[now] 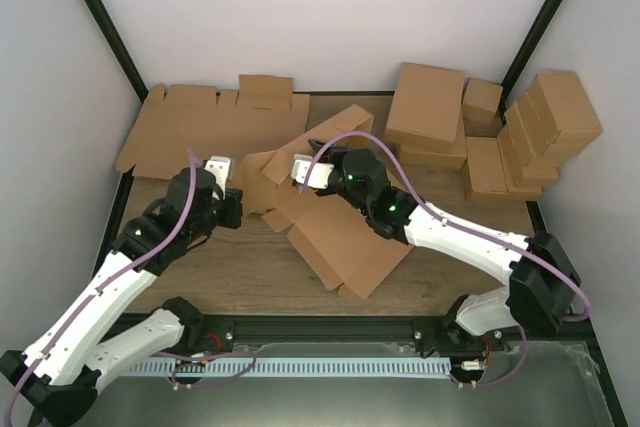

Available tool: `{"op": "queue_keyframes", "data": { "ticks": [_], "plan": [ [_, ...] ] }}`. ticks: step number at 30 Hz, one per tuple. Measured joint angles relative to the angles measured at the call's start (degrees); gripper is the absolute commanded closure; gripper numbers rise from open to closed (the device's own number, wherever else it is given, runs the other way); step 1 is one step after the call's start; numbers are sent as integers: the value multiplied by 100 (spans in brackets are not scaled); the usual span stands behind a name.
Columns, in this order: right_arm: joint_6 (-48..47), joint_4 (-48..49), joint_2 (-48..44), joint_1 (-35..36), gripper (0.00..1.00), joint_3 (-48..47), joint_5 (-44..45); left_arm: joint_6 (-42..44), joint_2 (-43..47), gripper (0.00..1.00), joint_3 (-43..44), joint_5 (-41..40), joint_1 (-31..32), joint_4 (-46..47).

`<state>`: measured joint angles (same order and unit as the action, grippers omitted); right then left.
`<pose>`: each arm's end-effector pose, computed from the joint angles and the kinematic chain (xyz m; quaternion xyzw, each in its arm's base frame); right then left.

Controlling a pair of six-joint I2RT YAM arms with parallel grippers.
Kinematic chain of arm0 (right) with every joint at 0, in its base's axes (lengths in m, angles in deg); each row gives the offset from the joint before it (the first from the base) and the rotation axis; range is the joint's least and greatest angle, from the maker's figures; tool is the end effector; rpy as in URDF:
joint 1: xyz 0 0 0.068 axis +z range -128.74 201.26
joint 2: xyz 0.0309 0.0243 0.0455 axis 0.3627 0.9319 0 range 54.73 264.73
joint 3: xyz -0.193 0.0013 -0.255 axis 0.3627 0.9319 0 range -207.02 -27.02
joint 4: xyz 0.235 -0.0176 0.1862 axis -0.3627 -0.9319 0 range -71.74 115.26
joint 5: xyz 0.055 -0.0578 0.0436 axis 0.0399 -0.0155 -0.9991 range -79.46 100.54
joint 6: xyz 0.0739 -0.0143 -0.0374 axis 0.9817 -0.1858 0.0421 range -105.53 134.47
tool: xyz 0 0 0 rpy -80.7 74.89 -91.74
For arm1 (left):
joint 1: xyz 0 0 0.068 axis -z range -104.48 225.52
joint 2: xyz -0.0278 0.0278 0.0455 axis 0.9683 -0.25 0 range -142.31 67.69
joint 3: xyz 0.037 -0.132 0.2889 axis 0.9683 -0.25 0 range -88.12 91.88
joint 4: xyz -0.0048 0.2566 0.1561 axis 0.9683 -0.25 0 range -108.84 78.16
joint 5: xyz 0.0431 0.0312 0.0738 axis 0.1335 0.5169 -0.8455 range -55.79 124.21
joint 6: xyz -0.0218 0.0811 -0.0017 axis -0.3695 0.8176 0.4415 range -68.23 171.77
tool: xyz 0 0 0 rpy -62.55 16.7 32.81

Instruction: Fold the paper box

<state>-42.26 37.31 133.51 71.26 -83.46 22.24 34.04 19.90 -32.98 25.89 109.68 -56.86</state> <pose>0.2624 0.2894 0.3405 -0.5738 0.5081 -0.1156 0.6319 0.1736 -0.1050 0.3512 0.0962 0.8906 -0.1339 0.4239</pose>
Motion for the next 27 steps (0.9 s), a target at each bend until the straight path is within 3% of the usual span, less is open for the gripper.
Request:
{"op": "queue_keyframes", "data": {
  "ticks": [5, 9, 10, 12, 16, 18, 27],
  "plan": [
    [-98, -7, 90, -2, 81, -26, -90, 0, 0, 96, -13, 13, 0, 28],
    [-133, -35, 87, -4, 99, -107, -129, -22, 7, 87, -13, 48, 0, 50],
    [-118, -50, 85, -4, 99, -138, -129, -24, 17, 82, -13, 66, 0, 66],
    [-149, -144, 81, -4, 99, -177, -125, -87, 85, 67, -11, 118, 0, 201],
    [9, -365, 50, -4, 99, -195, -96, -188, 289, 22, 63, 313, 0, 291],
    [129, -428, 17, -4, 99, -223, -31, -295, 396, 12, 210, 439, 0, 267],
    [1185, -1062, -173, -50, 99, -1019, 328, -483, 566, 7, 2184, 763, 0, -20]
  ]
}}
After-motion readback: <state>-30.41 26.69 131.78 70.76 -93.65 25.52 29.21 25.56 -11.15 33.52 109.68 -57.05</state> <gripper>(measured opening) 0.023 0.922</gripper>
